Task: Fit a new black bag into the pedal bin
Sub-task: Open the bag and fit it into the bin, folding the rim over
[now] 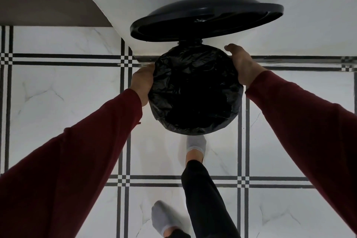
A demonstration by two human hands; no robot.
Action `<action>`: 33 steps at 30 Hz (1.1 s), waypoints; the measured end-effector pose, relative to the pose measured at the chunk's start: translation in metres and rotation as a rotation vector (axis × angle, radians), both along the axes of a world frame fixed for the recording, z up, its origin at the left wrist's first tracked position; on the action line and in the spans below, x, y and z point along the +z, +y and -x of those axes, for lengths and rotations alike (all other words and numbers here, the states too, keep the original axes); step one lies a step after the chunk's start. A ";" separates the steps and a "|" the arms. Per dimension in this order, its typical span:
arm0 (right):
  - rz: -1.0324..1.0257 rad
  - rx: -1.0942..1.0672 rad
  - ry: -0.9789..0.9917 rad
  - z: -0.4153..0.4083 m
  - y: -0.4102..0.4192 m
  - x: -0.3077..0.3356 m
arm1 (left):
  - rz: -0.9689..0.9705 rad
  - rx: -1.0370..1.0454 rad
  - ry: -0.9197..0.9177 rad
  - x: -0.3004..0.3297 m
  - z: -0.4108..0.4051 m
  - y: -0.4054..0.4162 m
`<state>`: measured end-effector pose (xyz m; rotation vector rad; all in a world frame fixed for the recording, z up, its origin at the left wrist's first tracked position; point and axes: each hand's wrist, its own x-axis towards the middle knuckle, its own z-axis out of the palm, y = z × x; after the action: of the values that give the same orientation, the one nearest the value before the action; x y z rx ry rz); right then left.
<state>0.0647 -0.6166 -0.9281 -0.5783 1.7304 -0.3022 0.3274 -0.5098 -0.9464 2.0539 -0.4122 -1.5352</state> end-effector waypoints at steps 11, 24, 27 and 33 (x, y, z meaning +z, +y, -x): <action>-0.036 -0.103 -0.043 -0.007 -0.002 -0.009 | -0.053 0.100 -0.132 0.005 0.011 -0.004; 0.074 -0.013 0.098 -0.010 0.004 -0.021 | -0.042 0.164 -0.095 0.004 0.019 -0.010; 0.070 0.040 0.188 -0.002 -0.007 -0.034 | -0.055 0.203 0.000 -0.011 0.010 -0.009; 0.186 0.113 0.320 0.009 0.001 -0.002 | -0.099 0.045 -0.249 0.004 0.006 -0.007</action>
<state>0.0561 -0.6152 -0.9299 -0.8960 1.9790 -0.3050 0.3218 -0.5169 -0.9423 2.3258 -0.3858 -1.3006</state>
